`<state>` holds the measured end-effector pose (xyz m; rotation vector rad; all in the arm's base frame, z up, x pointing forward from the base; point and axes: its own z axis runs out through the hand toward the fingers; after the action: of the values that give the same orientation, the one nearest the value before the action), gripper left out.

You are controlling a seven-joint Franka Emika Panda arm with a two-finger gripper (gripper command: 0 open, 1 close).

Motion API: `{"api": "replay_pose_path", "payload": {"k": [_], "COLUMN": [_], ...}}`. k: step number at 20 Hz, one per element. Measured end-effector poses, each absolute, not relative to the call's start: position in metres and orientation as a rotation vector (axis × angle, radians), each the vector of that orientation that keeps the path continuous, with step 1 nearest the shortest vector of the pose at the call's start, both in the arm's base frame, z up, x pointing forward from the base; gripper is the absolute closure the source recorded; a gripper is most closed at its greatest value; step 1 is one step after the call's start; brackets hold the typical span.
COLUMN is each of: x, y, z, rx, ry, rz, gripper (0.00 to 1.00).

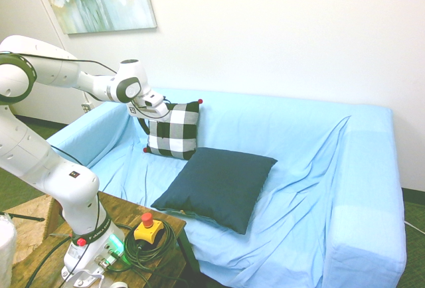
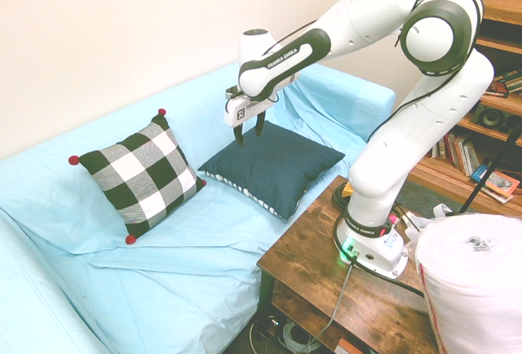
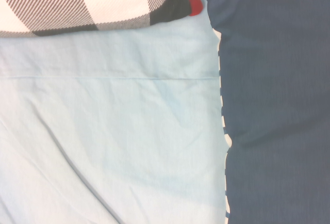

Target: Lift the pillow

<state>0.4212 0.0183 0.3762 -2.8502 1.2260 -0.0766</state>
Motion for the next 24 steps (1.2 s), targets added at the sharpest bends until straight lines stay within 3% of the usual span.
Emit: {"api": "replay_pose_path", "payload": {"k": [6, 17, 24], "x": [0.419, 0.350, 0.333], "y": [-0.005, -0.131, -0.169], "z": [0.367, 0.292, 0.188], "rx": [-2.836, -2.796, -2.863], "ry": [1.263, 1.318, 1.277], "rz": [-0.046, 0.076, 0.169], "gripper": [0.00, 0.00, 0.00]}}
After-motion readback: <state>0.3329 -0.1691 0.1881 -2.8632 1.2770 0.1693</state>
